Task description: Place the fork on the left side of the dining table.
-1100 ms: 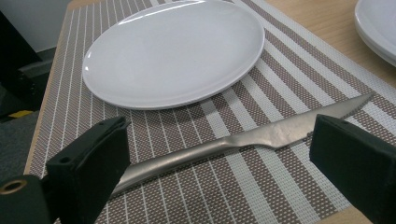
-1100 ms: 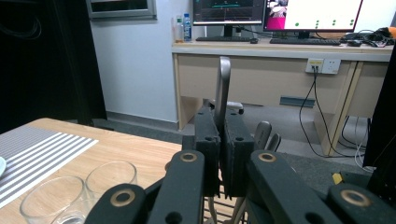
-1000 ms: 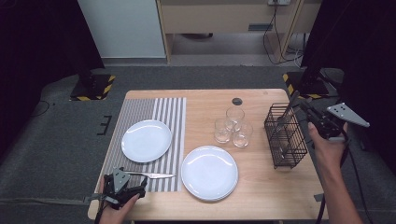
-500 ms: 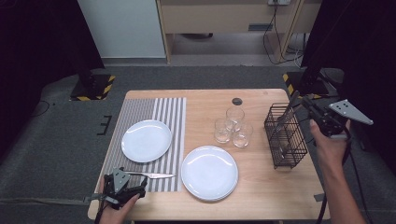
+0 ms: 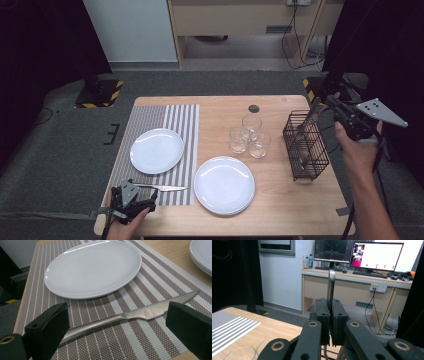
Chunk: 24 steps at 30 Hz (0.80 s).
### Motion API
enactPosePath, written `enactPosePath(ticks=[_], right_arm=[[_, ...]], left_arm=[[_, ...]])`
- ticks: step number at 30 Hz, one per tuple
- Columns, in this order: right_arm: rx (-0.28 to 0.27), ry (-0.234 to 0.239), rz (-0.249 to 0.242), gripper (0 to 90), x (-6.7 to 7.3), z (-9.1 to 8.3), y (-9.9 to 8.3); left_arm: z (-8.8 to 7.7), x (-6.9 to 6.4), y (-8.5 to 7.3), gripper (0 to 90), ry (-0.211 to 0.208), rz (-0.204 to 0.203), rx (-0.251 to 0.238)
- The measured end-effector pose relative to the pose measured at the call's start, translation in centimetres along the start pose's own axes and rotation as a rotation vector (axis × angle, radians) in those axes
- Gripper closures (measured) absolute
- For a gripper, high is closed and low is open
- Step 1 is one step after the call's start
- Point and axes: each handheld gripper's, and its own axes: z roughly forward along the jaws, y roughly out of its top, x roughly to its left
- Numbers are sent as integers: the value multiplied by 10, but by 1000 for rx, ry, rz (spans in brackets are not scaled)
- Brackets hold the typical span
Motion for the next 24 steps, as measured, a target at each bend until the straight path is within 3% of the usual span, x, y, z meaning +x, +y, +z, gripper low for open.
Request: enactPosePath(ticks=[12,24], right_arm=[[-10,45,-41,869,33,5,31],[5,123,-74,869,74,21,37]], left_arm=[[0,-1,0,44,-2,5,1],[1,-1,1,44,-3,8,-1]])
